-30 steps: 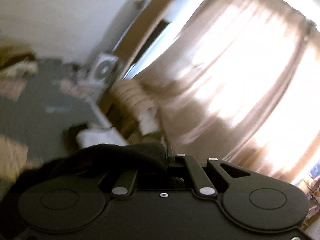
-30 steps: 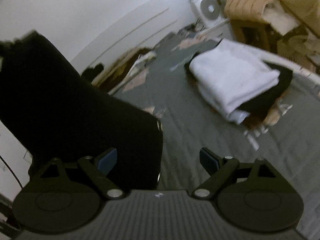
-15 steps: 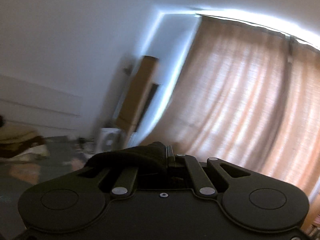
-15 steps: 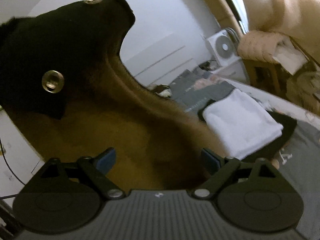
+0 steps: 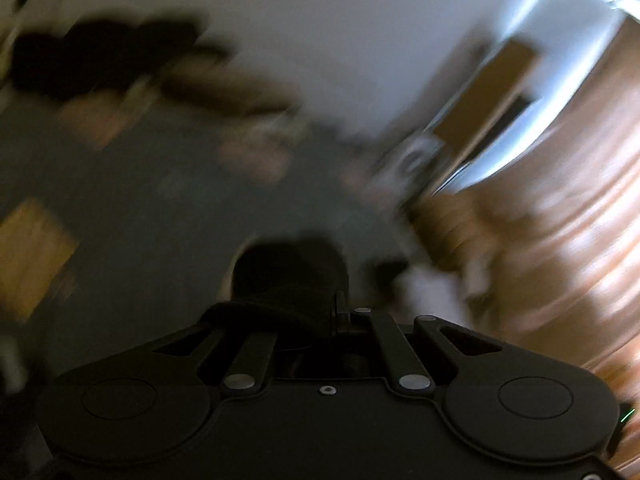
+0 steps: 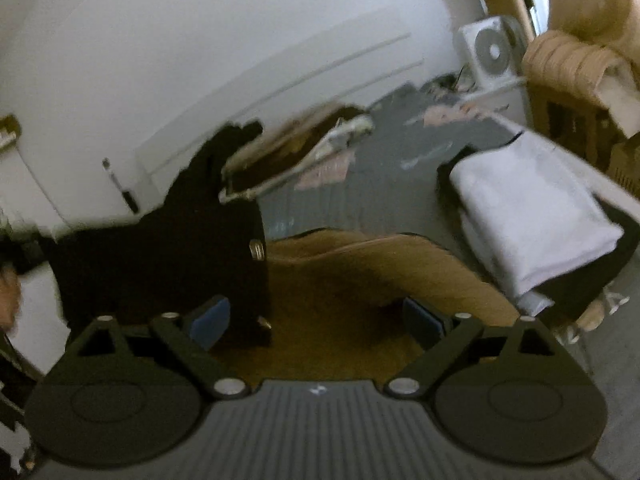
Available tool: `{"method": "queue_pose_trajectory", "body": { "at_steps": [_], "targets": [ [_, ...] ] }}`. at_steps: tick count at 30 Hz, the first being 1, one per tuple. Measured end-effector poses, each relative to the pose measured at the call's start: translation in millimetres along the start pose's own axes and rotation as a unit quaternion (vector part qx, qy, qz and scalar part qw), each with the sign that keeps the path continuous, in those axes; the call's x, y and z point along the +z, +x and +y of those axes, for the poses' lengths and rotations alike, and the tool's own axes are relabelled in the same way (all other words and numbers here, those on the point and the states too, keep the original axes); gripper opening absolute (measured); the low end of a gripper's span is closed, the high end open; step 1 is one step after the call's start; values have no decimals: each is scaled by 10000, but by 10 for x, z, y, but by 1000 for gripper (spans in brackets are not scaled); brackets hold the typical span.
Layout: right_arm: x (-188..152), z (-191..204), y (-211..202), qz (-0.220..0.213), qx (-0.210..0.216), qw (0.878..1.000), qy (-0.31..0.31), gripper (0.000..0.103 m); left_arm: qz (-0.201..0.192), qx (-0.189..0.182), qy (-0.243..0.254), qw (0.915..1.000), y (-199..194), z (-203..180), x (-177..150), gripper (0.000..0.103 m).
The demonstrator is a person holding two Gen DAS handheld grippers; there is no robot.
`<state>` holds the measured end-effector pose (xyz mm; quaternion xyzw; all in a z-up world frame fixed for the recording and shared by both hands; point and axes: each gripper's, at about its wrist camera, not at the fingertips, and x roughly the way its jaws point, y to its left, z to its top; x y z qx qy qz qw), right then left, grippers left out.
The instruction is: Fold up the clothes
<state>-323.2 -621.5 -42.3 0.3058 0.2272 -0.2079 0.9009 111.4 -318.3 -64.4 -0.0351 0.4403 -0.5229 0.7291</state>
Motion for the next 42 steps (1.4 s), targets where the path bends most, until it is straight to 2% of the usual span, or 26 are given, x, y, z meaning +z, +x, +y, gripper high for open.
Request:
{"method": "queue_pose_trajectory", "body": {
  "at_steps": [2,4,7,8,9,11,12,13,15,18,21,24,26,29,30,32,35,36,37,38,40,42],
  "targets": [
    [-47,92,204,222,12,9997,-33,93,546,318,-254,9977,186,613,-294,5],
    [-106,209,383,418,52,9991,-94,93,917,621,-547,9923,307,1141,-485,5],
    [-199,439,613,636,119,9976,-230,93,908,852,-1066,9865,271,1675,-692,7],
    [-225,517,708,706,150,9970,-283,93,920,816,-1139,9858,234,1747,-745,8],
    [-256,592,785,774,173,9963,-329,93,936,791,-1062,9868,195,1726,-794,10],
    [-331,724,908,899,207,9948,-423,93,922,842,-589,9904,111,1495,-878,16],
    [-368,773,973,951,228,9940,-483,94,913,866,-352,9914,70,1380,-920,23],
    [-405,822,1038,1004,249,9932,-544,93,905,890,-114,9918,28,1265,-962,35],
    [-482,891,1178,1080,257,9919,-625,93,854,940,359,9913,-48,1028,-1050,53],
    [-615,945,1376,1201,280,9901,-670,93,591,889,853,9906,-30,660,-1281,69],
    [-720,944,1492,1284,335,9890,-658,93,686,1104,1327,9826,293,404,-1528,73],
    [-789,916,1580,1347,278,9882,-669,93,908,1841,1879,9605,725,344,-1680,73],
    [-816,892,1596,1374,255,9881,-635,93,858,2195,1989,9513,882,328,-1651,73],
    [-849,852,1613,1423,219,9877,-607,93,497,2252,1872,9549,924,250,-1502,74],
    [-857,833,1626,1448,188,9875,-593,93,417,2294,1826,9551,955,233,-1459,77],
    [-869,792,1681,1491,154,9874,-504,93,326,2476,1880,9499,1064,198,-1444,82],
    [-891,773,1749,1535,178,9872,-404,93,278,2760,2048,9387,1338,220,-1482,82],
    [-902,787,1771,1561,194,9866,-422,93,299,2802,2036,9376,1438,238,-1483,82],
    [-914,800,1794,1587,211,9861,-441,93,333,2837,1996,9373,1519,261,-1485,78],
    [-925,813,1816,1614,227,9856,-459,93,356,2853,1981,9371,1573,290,-1502,69],
    [-943,838,1851,1657,253,9846,-487,93,532,2872,1906,9372,1618,389,-1554,12],
    [-948,854,1860,1658,285,9846,-482,93,698,2730,1710,9441,1535,513,-1614,6]
  ]
}}
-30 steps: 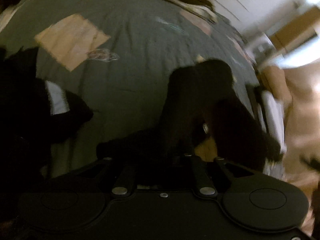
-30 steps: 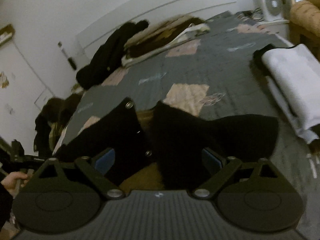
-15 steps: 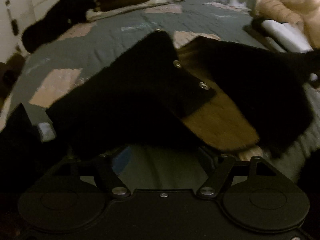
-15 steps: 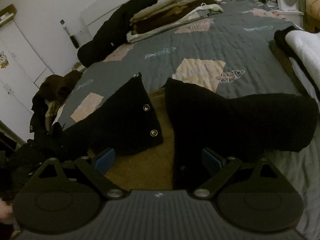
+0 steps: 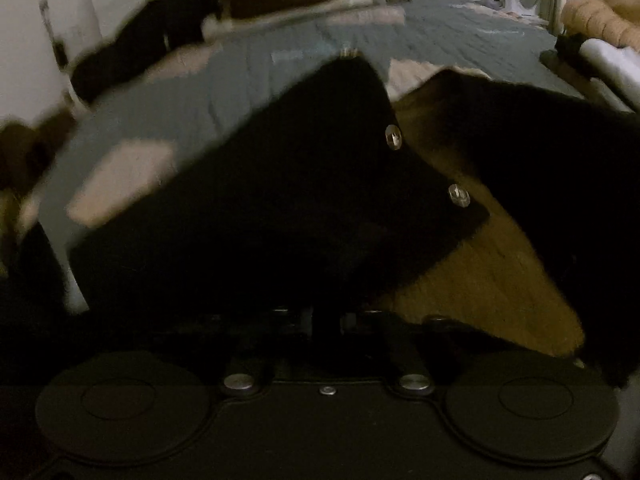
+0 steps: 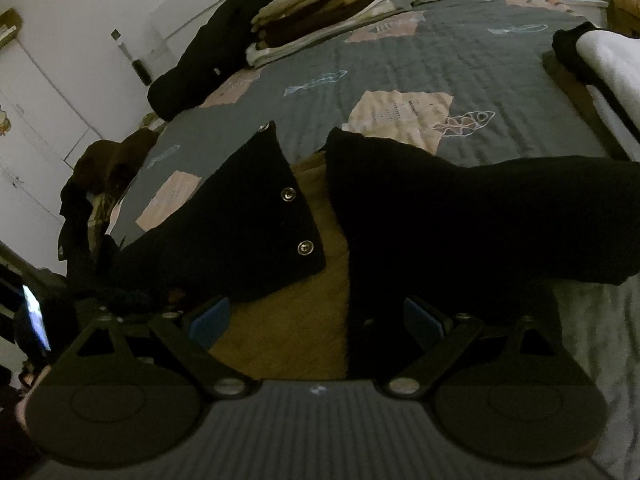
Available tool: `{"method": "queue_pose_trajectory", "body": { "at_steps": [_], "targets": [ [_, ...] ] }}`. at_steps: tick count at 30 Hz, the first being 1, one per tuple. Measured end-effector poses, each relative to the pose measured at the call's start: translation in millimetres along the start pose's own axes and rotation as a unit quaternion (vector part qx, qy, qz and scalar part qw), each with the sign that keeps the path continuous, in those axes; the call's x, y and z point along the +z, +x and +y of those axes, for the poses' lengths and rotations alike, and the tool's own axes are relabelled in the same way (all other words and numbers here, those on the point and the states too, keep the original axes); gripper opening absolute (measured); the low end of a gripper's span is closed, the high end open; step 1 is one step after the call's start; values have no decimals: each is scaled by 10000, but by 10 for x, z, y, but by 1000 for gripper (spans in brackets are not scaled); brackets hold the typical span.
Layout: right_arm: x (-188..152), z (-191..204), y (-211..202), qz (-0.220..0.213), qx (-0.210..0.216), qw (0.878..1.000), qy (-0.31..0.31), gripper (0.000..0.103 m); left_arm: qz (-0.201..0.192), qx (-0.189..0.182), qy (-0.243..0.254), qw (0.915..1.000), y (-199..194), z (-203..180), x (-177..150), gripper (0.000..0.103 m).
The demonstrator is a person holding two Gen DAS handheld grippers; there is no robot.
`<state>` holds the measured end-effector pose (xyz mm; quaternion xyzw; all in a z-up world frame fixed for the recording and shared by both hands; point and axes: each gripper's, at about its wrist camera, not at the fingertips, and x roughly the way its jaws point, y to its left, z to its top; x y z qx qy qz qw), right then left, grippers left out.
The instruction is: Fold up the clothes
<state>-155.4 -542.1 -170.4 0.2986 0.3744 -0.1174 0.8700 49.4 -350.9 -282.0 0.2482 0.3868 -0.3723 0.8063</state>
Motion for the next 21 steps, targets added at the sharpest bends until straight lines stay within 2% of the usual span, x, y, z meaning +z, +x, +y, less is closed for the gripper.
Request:
{"method": "queue_pose_trajectory", "body": {
  "at_steps": [5,9,11,14,16,18,21],
  "targets": [
    [11,19,51,21,36,10000,-25,93,393,-364,47,9986,-215,367,-377,6],
    [16,25,95,-1,62,10000,-7,93,714,-491,147,9961,-281,546,-579,7],
    [9,38,96,-19,81,10000,-10,93,833,-639,192,9943,-299,586,-627,12],
    [3,33,103,-7,88,10000,-22,93,637,-1030,165,9925,-467,590,-592,26],
    [1,8,99,-13,56,10000,0,93,407,-1244,146,9913,-655,586,-552,56],
    [3,-20,94,-27,39,10000,69,93,-173,-1075,348,9935,-966,494,-505,65],
    [-1,-83,102,-38,-4,9998,169,93,-817,-886,882,9888,-1186,257,-397,66]
  ]
}}
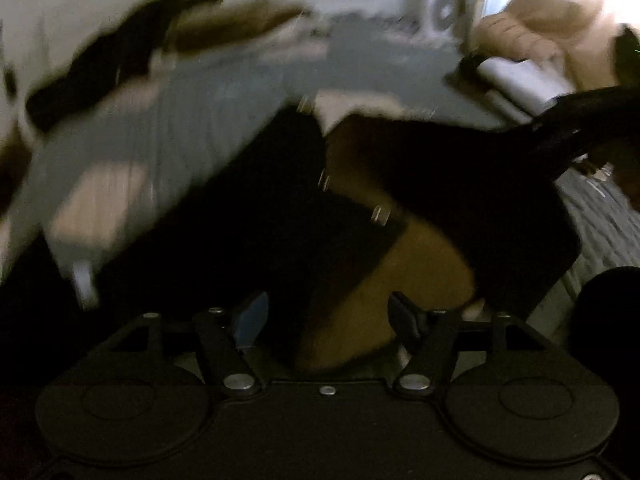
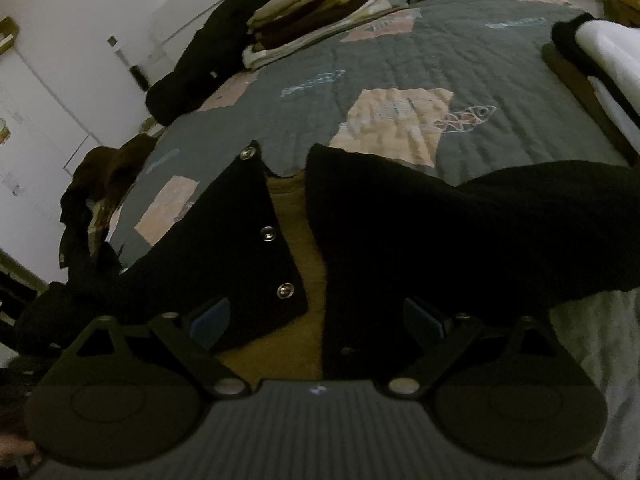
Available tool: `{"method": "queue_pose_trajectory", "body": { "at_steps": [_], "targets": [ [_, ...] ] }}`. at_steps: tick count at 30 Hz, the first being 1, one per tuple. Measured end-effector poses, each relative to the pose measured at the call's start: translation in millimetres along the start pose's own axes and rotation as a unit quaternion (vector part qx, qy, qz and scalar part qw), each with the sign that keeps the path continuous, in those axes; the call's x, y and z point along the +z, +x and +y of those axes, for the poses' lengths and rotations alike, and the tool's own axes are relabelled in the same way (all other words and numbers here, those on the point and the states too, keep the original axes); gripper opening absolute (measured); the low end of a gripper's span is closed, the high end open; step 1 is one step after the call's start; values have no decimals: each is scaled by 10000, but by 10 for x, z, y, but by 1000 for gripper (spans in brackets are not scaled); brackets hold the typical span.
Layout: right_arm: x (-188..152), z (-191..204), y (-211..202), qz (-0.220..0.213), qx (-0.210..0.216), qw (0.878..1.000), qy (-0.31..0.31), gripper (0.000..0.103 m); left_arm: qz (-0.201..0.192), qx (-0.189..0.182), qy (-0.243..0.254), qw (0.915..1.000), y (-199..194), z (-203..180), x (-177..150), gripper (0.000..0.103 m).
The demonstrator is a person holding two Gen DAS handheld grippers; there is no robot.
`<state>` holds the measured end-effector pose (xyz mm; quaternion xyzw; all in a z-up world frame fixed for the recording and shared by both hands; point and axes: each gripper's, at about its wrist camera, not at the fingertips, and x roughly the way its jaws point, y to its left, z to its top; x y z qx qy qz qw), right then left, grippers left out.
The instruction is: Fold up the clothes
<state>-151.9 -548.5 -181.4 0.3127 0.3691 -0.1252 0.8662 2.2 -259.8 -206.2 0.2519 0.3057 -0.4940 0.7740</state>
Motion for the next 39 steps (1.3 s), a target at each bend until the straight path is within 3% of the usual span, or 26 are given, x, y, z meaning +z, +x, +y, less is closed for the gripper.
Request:
{"method": "queue_pose_trajectory", "body": {
  "at_steps": [2,5,8,11,13,14,15,16,20,22,24,28,30,32,34,35,37,39],
  "targets": [
    [-11,-33,9,11,9,10000,63,93,-124,347,692,9969,142,-195,32,66],
    [-36,-27,4,33,39,10000,38,93,31,805,1757,9811,540,-442,-93,62],
    [-56,-8,-7,56,92,9999,0,93,161,1245,2686,9550,873,-581,-310,59],
    [-65,23,23,103,110,9999,-42,93,186,1676,3656,9154,1066,-661,-519,59],
    [-57,55,50,128,122,9998,-94,94,171,1675,3785,9102,1115,-643,-573,59],
    [-54,74,60,133,130,9998,-124,93,163,1675,3849,9075,1140,-634,-599,56],
    [-50,94,69,137,137,9997,-154,93,155,1674,3913,9048,1164,-625,-626,31],
    [-43,110,75,135,142,9997,-174,93,139,1664,3917,9048,1177,-611,-635,10],
    [1,153,87,123,146,9995,-240,93,125,1309,3286,9353,1033,-465,-482,6],
    [22,158,92,115,137,9995,-267,93,115,846,2946,9518,875,-362,-441,6],
    [41,158,94,95,146,9995,-262,93,159,504,2637,9631,700,-234,-449,6],
    [61,161,112,77,158,9995,-263,93,314,-505,1968,9786,413,103,-519,6],
    [64,166,129,88,170,9995,-264,93,534,-717,1935,9770,380,131,-570,7],
    [71,175,144,100,169,9995,-266,93,702,-851,1983,9739,349,108,-602,10],
    [71,185,143,104,184,9994,-266,93,639,-1003,1754,9773,307,73,-498,27],
    [72,194,136,97,196,9994,-276,93,438,-1019,1668,9797,250,10,-428,33],
    [77,203,129,89,181,9994,-297,93,33,-1050,1494,9832,135,-117,-288,66],
    [97,186,125,72,153,9995,-272,93,-417,-830,1588,9829,88,-342,-155,72]
  ]
}}
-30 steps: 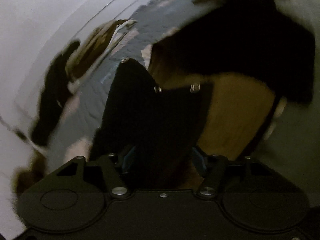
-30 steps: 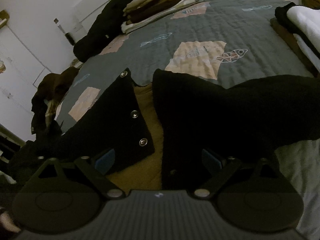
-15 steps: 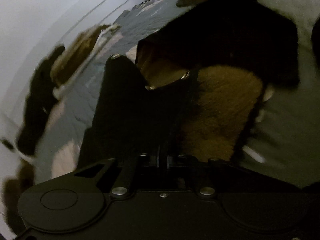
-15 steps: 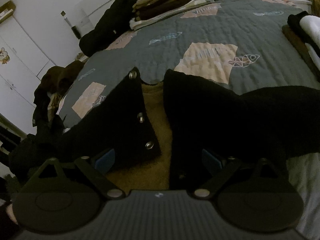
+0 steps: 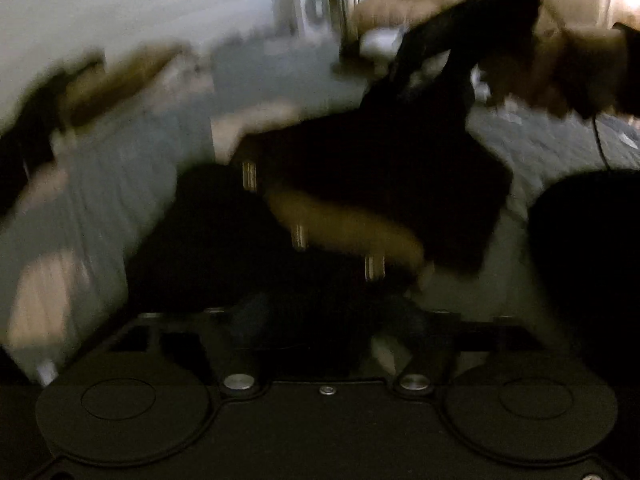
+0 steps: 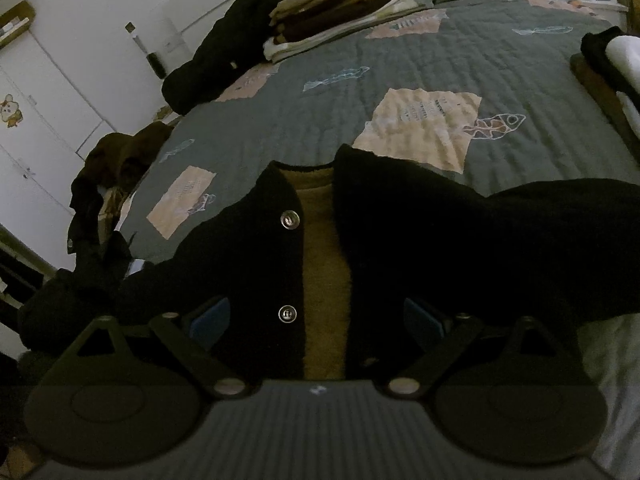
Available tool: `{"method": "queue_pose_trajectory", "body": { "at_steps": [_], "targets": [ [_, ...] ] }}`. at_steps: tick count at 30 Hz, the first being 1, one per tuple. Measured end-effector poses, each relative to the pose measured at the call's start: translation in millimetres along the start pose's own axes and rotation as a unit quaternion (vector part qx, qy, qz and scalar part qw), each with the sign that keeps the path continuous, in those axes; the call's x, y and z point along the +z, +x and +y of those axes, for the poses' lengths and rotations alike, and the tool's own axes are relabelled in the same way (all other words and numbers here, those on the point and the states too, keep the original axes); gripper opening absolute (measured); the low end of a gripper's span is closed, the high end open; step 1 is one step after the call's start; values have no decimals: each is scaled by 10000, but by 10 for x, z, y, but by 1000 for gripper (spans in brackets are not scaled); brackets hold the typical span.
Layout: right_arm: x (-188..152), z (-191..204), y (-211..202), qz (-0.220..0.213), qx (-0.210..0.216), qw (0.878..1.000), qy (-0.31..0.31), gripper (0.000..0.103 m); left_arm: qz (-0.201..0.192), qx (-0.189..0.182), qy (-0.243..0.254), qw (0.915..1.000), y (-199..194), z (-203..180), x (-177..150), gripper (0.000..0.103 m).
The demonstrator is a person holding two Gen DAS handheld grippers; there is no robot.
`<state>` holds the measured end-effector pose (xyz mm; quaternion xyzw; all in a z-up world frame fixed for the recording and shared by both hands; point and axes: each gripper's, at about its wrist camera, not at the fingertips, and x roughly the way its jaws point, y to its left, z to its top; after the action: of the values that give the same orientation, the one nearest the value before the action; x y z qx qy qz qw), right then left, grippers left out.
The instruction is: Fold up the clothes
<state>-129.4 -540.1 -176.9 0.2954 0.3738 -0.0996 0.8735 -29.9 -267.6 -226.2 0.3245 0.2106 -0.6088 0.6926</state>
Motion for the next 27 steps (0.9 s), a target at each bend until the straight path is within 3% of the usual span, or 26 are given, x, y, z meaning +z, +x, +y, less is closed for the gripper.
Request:
{"method": "queue_pose_trajectory", "body": {
  "at_steps": [3,6,9,12,14,15,17,21,23,24,25,27],
  "targets": [
    [30,-35,-14,-34,-46,10000,31,93,76,168,-24,9998,333,-230,186,72],
    [65,-81,-87,-107,-91,9999,34,93,602,183,-198,9978,807,-493,254,72],
    [82,-153,-164,-133,-174,9998,26,93,871,127,69,9961,1095,-652,265,72],
    [87,-235,-200,-135,-235,9996,63,93,1236,243,663,9898,1291,-779,203,71],
    [90,-277,-203,-149,-239,9995,115,93,1405,168,545,9884,1366,-709,130,45],
    [93,-285,-198,-155,-226,9995,126,93,1464,68,326,9887,1378,-636,101,18],
    [100,-288,-188,-164,-205,9996,120,93,1450,-153,-248,9890,1326,-473,91,12],
    [127,-291,-177,-227,-139,9995,152,93,1355,-591,-995,9840,1159,-221,171,15],
    [140,-312,-208,-329,-99,9992,200,93,1068,-704,-1314,9830,1039,-102,280,35],
    [147,-330,-235,-381,-86,9990,237,93,771,-809,-1651,9799,978,23,354,52],
    [154,-352,-265,-428,-77,9987,282,93,510,-928,-1973,9746,941,150,432,60],
    [168,-396,-329,-518,-71,9980,354,93,235,-1208,-2497,9605,1018,415,604,61]
  ]
}}
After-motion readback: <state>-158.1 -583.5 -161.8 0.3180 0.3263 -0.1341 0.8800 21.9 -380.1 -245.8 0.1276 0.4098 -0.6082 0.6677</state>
